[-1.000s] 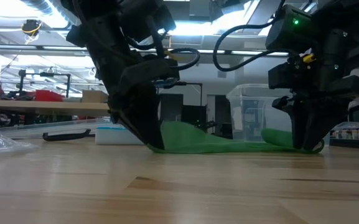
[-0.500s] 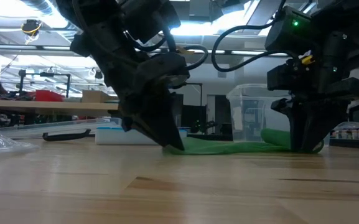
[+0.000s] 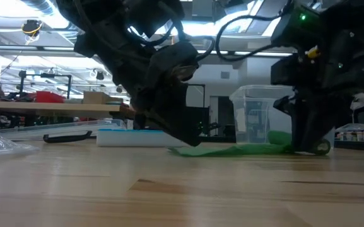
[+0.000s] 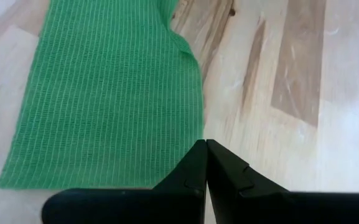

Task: Roll bandage
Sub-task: Roll the green bandage

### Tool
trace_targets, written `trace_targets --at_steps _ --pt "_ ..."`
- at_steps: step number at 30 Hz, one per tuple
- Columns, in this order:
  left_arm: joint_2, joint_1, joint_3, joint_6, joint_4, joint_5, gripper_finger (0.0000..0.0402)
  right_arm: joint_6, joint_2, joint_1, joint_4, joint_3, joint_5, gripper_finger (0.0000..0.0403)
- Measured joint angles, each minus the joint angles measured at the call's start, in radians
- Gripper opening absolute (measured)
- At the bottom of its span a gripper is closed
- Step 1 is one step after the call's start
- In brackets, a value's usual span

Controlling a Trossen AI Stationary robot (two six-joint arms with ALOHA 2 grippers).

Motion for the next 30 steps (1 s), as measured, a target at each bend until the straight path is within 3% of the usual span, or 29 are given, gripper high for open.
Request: trace_targets --at_steps 6,13,23,30 --pt "-0.001 0.000 0.001 0.000 0.014 -0.003 0.0000 -0.002 -0.030 0.000 0.006 0.002 -0.007 0.0111" --pt "-0.002 0.001 0.001 0.000 0.019 -0.047 0.0000 -0.008 -0.036 0.000 -0.031 0.003 -0.006 0.0079" --pt "-0.003 0.034 0.003 -0.053 0.001 -0.096 0.0000 0.009 -0.115 0.001 -0.188 0.006 0.175 0.0009" --pt "-0.003 0.054 0.003 -0.075 -0.069 -0.098 0.0000 0.062 -0.193 0.000 -0.305 0.006 0.307 0.0015"
